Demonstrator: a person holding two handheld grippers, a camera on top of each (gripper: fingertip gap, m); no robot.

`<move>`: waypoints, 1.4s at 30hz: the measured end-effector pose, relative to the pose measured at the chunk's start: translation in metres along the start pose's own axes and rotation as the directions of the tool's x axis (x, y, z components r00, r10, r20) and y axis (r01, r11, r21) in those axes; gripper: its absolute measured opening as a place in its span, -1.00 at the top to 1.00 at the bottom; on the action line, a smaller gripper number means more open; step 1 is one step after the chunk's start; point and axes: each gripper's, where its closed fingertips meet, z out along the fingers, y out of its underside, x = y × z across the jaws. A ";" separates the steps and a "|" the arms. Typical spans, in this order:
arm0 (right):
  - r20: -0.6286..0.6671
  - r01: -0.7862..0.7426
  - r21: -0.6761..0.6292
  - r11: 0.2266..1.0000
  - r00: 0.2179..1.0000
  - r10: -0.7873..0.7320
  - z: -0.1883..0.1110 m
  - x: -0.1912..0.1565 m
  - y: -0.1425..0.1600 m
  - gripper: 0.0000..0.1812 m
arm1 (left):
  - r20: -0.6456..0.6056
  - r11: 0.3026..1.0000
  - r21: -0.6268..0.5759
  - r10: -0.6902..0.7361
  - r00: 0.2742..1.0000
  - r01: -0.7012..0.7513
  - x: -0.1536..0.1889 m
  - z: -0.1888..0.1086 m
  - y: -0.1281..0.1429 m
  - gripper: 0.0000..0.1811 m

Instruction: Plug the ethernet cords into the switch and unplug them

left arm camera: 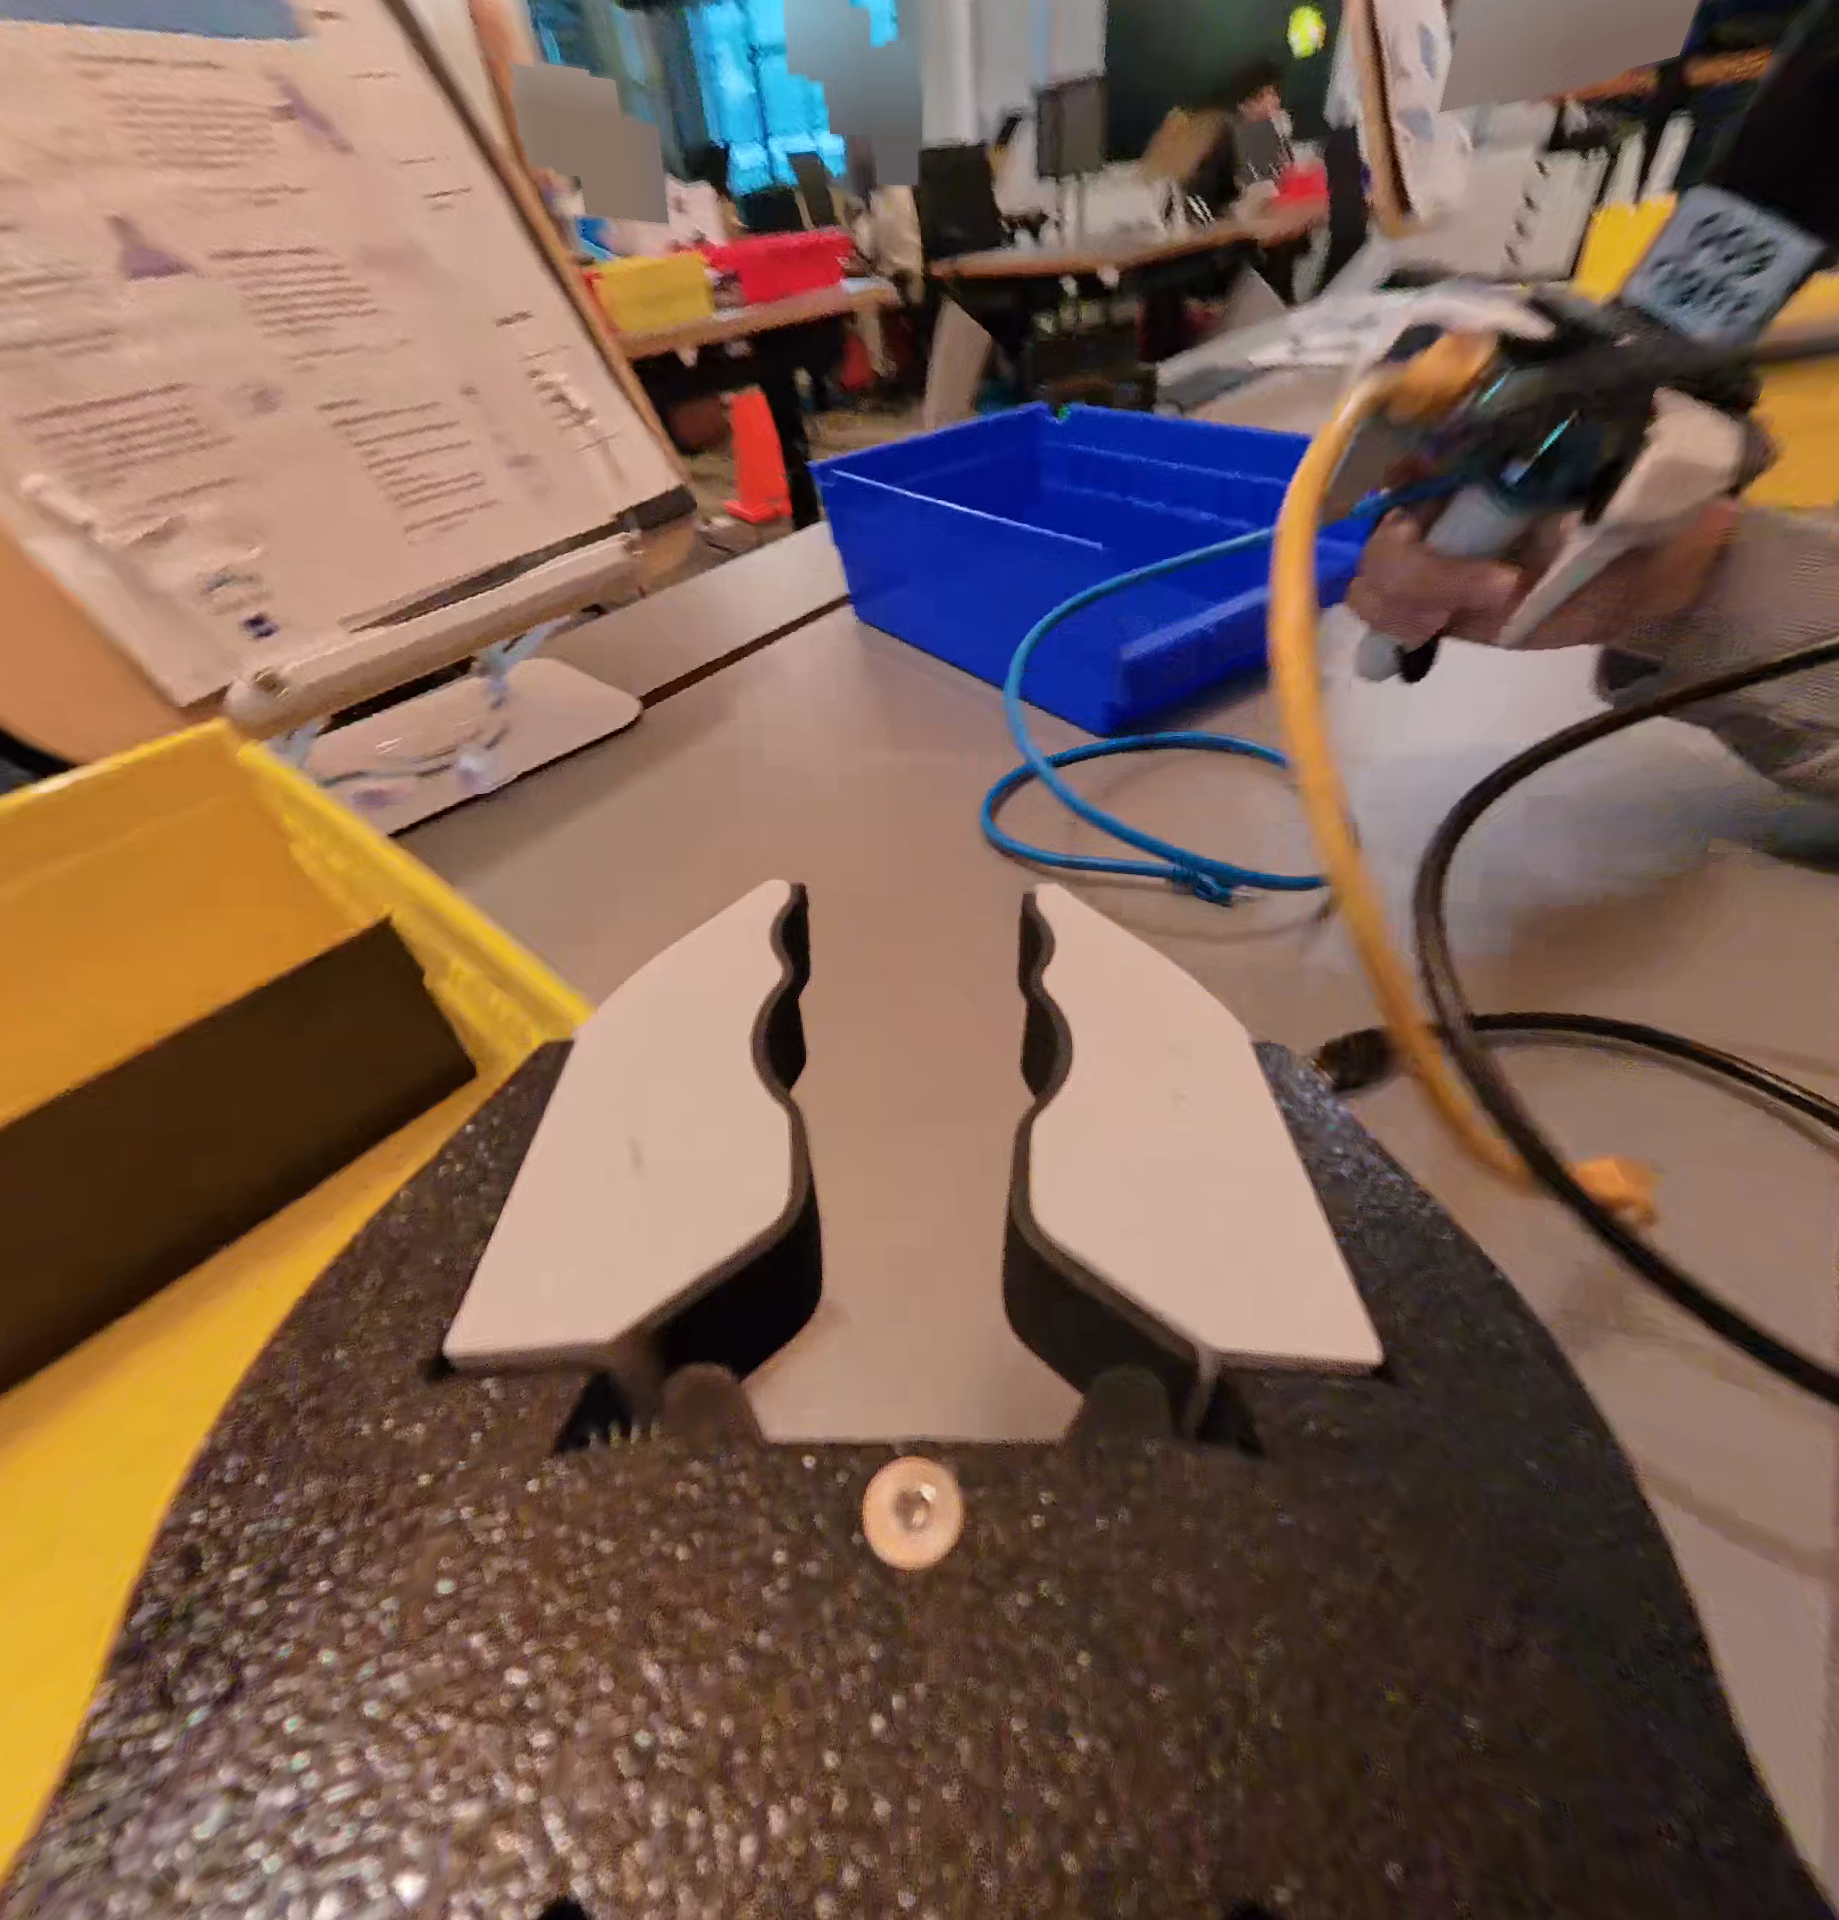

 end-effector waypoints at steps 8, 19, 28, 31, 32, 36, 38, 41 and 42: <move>-0.004 0.189 0.053 0.980 0.982 -0.189 -0.009 0.064 -0.122 0.31 | 0.038 0.994 0.075 -0.080 0.996 0.077 -0.007 -0.002 0.023 0.59; -0.234 0.327 -0.264 0.908 0.891 -0.389 -0.099 0.227 -0.181 0.31 | 0.024 0.998 0.056 -0.015 1.000 0.013 0.004 0.005 0.037 0.64; 0.092 0.305 -0.916 0.260 0.791 -0.605 -0.200 0.293 -0.111 0.31 | 0.022 0.999 0.003 0.043 0.999 -0.043 0.010 0.010 0.043 0.67; 0.227 0.310 -0.949 0.053 0.792 -0.567 -0.215 0.295 -0.097 0.31 | 0.024 0.998 -0.024 0.055 0.998 -0.054 0.010 0.013 0.046 0.68; 0.242 0.315 -0.948 0.036 0.791 -0.562 -0.214 0.294 -0.095 0.31 | 0.017 0.998 -0.030 0.059 0.998 -0.058 0.012 0.014 0.047 0.68; 0.243 0.302 -0.953 -0.001 0.765 -0.596 -0.215 0.303 -0.106 0.31 | 0.016 0.997 -0.034 0.064 0.998 -0.063 0.012 0.014 0.047 0.68; 0.221 0.282 -0.959 0.000 0.751 -0.622 -0.220 0.313 -0.123 0.31 | 0.021 0.998 -0.020 0.065 0.998 -0.065 0.012 0.013 0.046 0.69; 0.112 0.248 -0.962 0.111 0.735 -0.669 -0.221 0.327 -0.152 0.31 | 0.026 0.999 -0.007 0.053 0.998 -0.053 0.010 0.011 0.044 0.71; 0.064 0.236 -0.957 0.168 0.736 -0.673 -0.220 0.330 -0.156 0.31 | 0.027 0.999 -0.009 0.047 0.999 -0.046 0.010 0.011 0.045 0.71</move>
